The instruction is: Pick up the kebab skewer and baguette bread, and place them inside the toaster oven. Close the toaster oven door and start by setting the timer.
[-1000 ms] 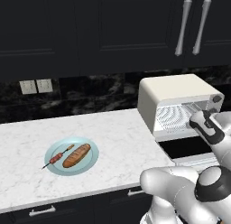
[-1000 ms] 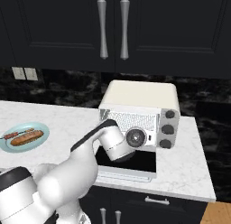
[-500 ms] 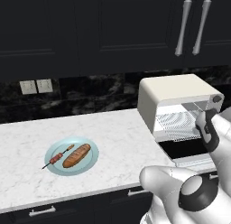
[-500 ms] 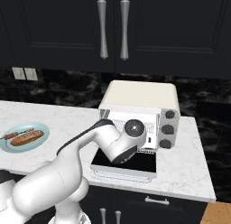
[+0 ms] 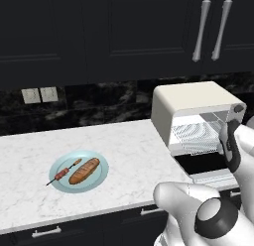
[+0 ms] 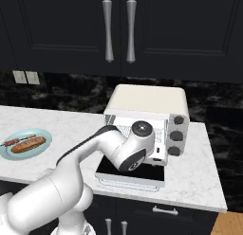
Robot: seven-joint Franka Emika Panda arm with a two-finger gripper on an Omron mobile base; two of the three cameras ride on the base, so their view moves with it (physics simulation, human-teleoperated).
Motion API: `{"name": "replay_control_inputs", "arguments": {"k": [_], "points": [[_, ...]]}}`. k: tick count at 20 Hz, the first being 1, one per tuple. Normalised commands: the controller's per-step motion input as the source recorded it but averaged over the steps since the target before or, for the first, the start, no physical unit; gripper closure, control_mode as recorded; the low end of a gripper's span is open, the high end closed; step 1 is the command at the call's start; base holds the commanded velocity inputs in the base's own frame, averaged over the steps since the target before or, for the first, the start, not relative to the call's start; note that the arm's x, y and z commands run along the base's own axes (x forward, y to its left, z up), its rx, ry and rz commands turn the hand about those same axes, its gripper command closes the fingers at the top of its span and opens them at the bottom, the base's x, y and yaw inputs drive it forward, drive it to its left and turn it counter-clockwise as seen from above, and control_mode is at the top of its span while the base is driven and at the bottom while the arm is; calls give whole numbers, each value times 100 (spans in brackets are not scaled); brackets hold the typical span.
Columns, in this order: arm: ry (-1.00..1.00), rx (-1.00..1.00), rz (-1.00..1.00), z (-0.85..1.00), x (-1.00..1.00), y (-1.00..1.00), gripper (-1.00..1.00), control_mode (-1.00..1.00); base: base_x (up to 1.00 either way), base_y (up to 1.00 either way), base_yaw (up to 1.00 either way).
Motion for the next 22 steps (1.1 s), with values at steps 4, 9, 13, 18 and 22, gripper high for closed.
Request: {"name": "replay_control_inputs", "arguments": {"k": [4,9,13,18,22], "points": [[3,0,-3,52,-9,0,-100,-100,0,0,0],[5,0,-5,74,-11,0,-100,-100,0,0,0],[1,0,-5,38,-3,49,-100,-100,0,0,0],[0,0,-2,19,-2,80,-100,-100,0,0,0],[0,-4,-4,0,-9,100,-100,-100,0,0,0]]}}
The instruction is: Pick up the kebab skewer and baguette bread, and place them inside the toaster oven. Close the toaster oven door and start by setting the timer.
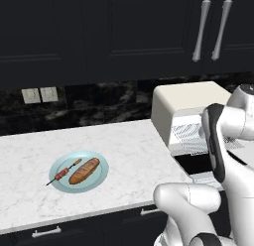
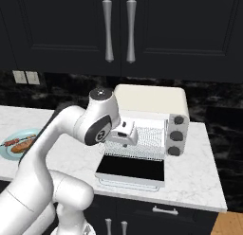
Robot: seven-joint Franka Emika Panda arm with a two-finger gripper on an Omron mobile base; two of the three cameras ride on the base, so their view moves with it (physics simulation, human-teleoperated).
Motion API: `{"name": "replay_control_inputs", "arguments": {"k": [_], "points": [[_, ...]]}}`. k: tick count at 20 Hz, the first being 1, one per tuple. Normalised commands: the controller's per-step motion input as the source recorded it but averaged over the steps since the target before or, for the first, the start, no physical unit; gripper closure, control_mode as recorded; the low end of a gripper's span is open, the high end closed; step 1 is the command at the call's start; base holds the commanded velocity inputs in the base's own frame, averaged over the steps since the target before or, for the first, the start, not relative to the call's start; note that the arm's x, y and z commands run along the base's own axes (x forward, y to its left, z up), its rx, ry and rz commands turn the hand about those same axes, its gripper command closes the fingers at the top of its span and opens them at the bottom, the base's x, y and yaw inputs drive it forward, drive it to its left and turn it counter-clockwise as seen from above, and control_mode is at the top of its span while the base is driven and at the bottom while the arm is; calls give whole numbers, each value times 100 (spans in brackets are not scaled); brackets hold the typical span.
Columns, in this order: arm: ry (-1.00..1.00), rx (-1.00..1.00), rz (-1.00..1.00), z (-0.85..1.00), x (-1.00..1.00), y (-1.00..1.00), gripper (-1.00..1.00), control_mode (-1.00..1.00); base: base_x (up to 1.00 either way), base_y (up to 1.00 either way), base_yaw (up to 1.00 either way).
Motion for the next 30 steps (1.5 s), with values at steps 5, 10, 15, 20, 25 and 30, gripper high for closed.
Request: {"name": "replay_control_inputs", "arguments": {"k": [5,10,15,20,25,30], "points": [[0,-9,-3,0,-1,100,-100,-100,0,0,0],[0,-4,0,-1,0,100,-100,-100,0,0,0],[3,0,0,0,7,97,-100,-100,0,0,0],[1,0,0,0,4,75,-100,-100,0,0,0],[2,0,-1,0,15,70,-100,-100,0,0,0],[6,5,0,-3,10,55,-100,-100,0,0,0]]}}
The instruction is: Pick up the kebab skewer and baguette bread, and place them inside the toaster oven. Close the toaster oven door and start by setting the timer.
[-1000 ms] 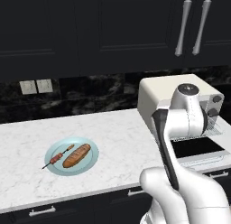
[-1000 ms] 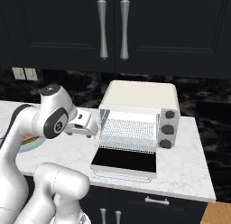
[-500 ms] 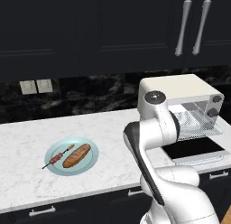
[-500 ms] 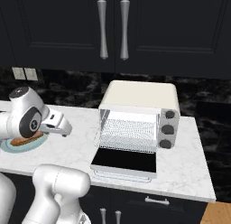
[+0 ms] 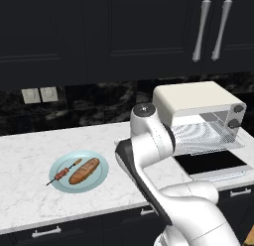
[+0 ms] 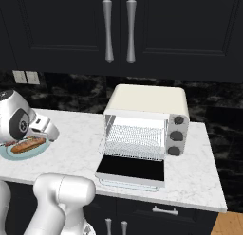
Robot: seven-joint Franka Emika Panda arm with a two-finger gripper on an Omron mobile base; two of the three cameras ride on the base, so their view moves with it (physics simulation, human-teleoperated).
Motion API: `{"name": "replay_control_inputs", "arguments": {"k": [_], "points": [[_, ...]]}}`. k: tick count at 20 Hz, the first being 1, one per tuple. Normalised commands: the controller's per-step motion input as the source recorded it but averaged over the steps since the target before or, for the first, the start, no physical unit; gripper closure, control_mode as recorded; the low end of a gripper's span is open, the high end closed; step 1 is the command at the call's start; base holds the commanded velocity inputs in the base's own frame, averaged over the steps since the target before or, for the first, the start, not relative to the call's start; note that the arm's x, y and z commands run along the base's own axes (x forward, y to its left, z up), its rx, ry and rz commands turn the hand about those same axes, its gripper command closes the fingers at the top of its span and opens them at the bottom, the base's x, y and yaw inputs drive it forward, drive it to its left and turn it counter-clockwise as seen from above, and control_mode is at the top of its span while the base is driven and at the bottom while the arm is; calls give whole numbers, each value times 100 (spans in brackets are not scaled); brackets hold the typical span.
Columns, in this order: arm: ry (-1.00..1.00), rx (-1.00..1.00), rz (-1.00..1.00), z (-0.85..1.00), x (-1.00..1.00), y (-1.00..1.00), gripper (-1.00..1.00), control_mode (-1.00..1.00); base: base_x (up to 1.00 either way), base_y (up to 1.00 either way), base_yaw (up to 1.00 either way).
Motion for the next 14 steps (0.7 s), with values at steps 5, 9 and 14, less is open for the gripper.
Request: {"name": "replay_control_inputs", "arguments": {"k": [5,9,14], "points": [[9,9,0,-8,3,52,-100,-100,0,0,0],[10,11,-3,-17,0,56,-100,-100,0,0,0],[6,8,-3,-31,0,52,-100,-100,0,0,0]]}}
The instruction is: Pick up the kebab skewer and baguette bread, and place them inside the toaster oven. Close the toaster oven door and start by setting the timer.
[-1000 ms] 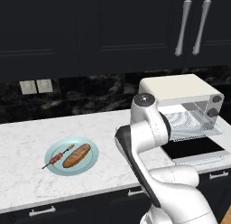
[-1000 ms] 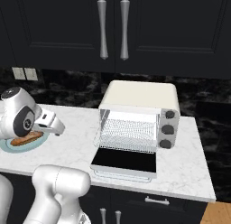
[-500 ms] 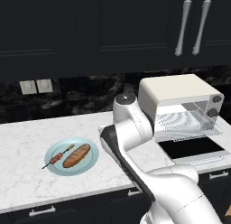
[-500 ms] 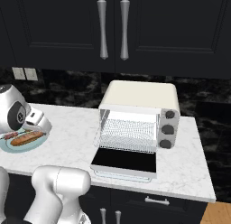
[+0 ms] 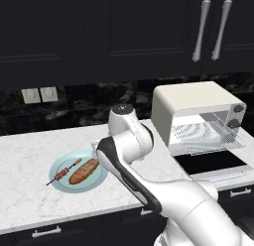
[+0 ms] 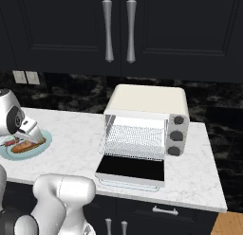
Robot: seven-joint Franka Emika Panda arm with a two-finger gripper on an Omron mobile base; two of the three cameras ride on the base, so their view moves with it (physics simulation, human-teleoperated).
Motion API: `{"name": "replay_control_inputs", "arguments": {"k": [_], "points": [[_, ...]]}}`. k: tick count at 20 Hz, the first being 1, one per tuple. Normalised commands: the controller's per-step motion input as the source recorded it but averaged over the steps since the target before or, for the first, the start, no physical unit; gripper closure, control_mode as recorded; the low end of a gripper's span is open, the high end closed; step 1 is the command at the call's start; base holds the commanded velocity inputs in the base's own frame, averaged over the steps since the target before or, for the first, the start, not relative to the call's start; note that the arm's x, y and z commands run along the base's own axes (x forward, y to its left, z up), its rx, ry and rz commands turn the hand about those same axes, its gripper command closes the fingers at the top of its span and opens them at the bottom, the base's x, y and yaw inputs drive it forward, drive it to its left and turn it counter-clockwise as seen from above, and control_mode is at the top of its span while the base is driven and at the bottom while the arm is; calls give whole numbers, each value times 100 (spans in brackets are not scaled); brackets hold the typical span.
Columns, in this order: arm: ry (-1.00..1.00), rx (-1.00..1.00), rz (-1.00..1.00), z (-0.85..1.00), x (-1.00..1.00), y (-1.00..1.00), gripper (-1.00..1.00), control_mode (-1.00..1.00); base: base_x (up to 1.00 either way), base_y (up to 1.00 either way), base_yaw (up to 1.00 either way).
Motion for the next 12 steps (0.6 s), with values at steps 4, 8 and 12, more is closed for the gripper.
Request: {"name": "replay_control_inputs", "arguments": {"k": [4,8,12], "points": [[0,4,-2,-25,0,39,-100,-100,0,0,0],[0,4,-3,-11,0,34,-100,-100,0,0,0],[3,14,0,0,0,21,-100,-100,0,0,0]]}}
